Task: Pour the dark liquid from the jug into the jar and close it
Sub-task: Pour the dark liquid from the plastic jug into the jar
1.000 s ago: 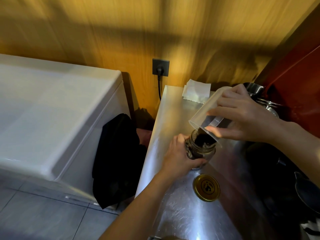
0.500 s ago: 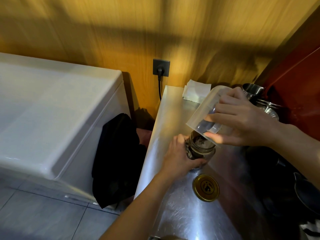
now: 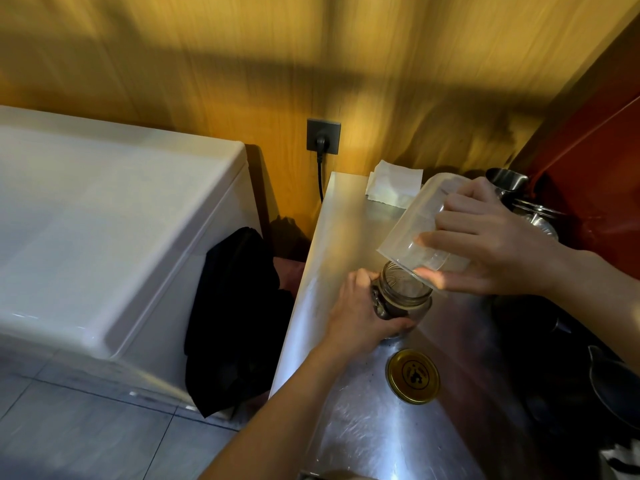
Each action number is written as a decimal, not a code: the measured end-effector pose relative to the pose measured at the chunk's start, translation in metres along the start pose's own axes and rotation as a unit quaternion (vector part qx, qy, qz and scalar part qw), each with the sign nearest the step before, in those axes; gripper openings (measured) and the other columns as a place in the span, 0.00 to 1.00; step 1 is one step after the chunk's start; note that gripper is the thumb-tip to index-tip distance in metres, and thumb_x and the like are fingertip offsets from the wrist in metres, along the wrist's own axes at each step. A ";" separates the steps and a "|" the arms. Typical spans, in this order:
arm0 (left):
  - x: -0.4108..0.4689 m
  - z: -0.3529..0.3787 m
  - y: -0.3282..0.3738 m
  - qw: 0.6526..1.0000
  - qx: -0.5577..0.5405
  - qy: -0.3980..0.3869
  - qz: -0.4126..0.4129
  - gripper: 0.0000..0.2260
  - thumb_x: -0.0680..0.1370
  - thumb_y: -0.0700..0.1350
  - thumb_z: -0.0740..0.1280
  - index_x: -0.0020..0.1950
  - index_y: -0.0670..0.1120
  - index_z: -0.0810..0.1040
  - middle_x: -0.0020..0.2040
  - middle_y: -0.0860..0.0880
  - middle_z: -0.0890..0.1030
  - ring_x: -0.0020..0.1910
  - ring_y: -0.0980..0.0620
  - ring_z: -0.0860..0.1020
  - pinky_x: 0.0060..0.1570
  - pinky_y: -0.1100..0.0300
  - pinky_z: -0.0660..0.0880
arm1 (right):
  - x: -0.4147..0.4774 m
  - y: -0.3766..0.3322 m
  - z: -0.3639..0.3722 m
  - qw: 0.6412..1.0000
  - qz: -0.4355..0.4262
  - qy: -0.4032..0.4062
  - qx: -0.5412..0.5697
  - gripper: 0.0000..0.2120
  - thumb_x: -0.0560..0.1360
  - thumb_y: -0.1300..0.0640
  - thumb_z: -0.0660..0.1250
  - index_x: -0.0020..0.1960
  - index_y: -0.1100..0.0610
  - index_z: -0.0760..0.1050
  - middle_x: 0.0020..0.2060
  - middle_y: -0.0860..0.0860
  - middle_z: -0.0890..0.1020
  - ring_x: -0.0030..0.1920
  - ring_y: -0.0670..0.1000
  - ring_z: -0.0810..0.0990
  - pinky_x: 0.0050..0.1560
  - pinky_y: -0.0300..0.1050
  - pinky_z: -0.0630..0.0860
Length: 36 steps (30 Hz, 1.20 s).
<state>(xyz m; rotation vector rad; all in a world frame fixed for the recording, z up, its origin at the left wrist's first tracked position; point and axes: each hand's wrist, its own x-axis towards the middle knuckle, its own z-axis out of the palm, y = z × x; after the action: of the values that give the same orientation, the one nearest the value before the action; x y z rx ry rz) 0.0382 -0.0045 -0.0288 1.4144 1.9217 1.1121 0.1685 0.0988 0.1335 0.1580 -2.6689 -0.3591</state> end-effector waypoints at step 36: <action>0.000 0.000 0.001 1.000 0.000 0.000 -0.007 0.32 0.60 0.60 0.75 0.56 0.52 0.65 0.55 0.51 0.69 0.55 0.54 0.67 0.52 0.56 0.70 | -0.013 -0.001 0.003 1.000 0.005 0.019 0.013 0.13 0.70 0.52 0.70 0.42 0.63 0.79 0.29 0.54 0.75 0.36 0.53 0.69 0.45 0.51 0.66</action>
<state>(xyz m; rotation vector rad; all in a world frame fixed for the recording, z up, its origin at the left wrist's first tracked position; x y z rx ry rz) 0.0387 -0.0046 -0.0276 1.3992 1.9291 1.1065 0.1791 0.1008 0.1253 0.1567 -2.6377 -0.3156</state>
